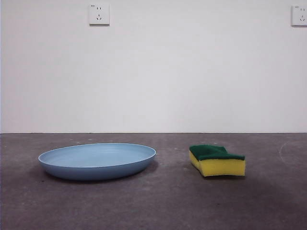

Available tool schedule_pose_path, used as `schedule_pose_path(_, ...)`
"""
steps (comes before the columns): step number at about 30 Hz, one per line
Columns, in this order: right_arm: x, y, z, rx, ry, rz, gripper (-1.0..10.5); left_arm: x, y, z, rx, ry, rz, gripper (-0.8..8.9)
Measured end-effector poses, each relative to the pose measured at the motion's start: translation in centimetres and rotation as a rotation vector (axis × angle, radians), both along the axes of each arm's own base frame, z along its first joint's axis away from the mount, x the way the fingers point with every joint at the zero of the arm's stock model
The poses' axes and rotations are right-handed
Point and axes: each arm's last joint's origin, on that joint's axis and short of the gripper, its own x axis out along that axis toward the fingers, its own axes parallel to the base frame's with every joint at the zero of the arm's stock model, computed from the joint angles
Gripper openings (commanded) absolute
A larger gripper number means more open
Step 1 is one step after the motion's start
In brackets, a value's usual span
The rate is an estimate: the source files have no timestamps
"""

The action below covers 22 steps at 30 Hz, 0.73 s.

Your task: Pick up the plate,pick up the cloth,clean the plate with the cloth

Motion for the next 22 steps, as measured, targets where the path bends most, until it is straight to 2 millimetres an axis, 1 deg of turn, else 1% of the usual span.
schedule_pose_path(4,1.5,0.1,2.9,-0.024,0.071,0.027,-0.1,1.5,-0.4,2.6,-0.014,0.077,-0.061,-0.08)
schedule_pose_path(9,4.1,0.5,6.1,-0.078,0.170,0.150,0.0,4.3,-1.1,5.2,-0.004,0.221,-0.193,-0.08)
schedule_pose_path(12,5.6,0.8,7.4,-0.103,0.254,0.225,0.0,6.2,-1.5,6.0,0.011,0.336,-0.249,-0.05)
schedule_pose_path(15,6.9,0.9,8.1,-0.116,0.346,0.292,0.1,7.6,-1.7,6.2,0.033,0.437,-0.269,-0.04)
schedule_pose_path(16,7.3,1.0,8.2,-0.120,0.378,0.307,0.3,8.1,-1.7,6.2,0.039,0.465,-0.273,-0.03)
schedule_pose_path(17,7.8,1.0,8.2,-0.124,0.406,0.314,0.9,8.6,-1.8,6.2,0.042,0.483,-0.275,-0.02)
schedule_pose_path(18,8.4,1.0,8.2,-0.129,0.434,0.321,1.9,9.1,-1.9,6.0,0.047,0.502,-0.278,0.01)
schedule_pose_path(19,8.9,1.1,8.0,-0.133,0.448,0.325,3.0,9.4,-1.9,5.7,0.049,0.520,-0.280,0.27)
schedule_pose_path(20,9.3,1.1,7.7,-0.134,0.465,0.327,4.1,9.7,-1.9,5.4,0.050,0.538,-0.280,1.66)
schedule_pose_path(21,9.5,1.1,7.5,-0.133,0.480,0.328,4.7,9.9,-2.0,5.2,0.050,0.546,-0.280,3.20)
schedule_pose_path(22,9.6,1.1,7.4,-0.132,0.485,0.329,4.8,10.0,-2.0,5.2,0.050,0.542,-0.280,3.81)
